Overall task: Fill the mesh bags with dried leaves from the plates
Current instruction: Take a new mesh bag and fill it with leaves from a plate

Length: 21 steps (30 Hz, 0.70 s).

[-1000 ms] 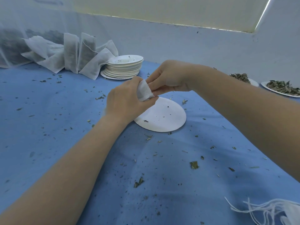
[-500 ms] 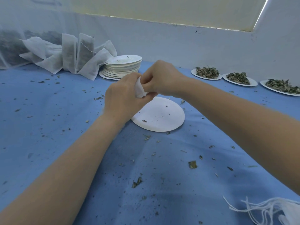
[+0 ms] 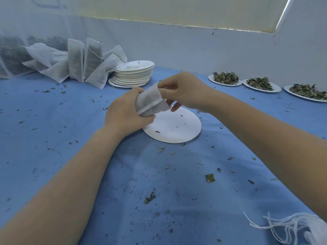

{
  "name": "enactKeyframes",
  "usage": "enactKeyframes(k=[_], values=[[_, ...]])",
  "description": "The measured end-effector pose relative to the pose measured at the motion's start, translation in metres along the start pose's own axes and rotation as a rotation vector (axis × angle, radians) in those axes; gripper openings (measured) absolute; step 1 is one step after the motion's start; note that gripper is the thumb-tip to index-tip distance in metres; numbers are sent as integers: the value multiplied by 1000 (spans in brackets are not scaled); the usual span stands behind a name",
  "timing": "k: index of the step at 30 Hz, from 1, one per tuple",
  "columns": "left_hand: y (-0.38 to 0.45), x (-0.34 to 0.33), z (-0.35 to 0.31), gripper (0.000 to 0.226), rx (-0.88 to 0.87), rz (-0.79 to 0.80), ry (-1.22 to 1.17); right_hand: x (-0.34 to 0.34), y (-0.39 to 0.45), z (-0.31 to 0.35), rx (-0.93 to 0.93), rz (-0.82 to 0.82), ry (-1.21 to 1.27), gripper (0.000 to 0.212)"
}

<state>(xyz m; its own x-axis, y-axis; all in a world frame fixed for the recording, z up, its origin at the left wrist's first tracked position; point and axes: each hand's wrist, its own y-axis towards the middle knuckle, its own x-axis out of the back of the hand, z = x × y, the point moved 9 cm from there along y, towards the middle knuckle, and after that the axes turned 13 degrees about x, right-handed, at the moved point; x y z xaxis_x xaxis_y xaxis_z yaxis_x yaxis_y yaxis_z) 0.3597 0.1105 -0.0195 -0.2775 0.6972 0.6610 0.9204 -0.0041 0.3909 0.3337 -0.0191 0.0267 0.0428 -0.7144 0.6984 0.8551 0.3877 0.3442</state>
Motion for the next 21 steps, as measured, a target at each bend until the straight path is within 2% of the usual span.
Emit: enactKeyframes(k=[4,6,8,11,13,15,21], values=[[-2,-2,5,51,14,3,-15,9,-19,-18,-15,-162,41,13],[-2,-1,8,51,32,-6,-15,15,-33,-32,-63,-242,-6,18],[-2,0,11,50,56,-20,-22,8,-45,-51,-205,-156,-97,50],[-2,1,15,49,86,-29,-50,-17,-67,-74,-455,159,-276,124],[-3,1,15,47,88,-23,-42,-28,-74,-79,-504,249,-352,149],[-2,2,16,44,108,-16,-34,-34,-75,-80,-491,231,-379,154],[-3,-2,22,47,205,75,-92,-28,-73,-74,-449,52,-382,143]])
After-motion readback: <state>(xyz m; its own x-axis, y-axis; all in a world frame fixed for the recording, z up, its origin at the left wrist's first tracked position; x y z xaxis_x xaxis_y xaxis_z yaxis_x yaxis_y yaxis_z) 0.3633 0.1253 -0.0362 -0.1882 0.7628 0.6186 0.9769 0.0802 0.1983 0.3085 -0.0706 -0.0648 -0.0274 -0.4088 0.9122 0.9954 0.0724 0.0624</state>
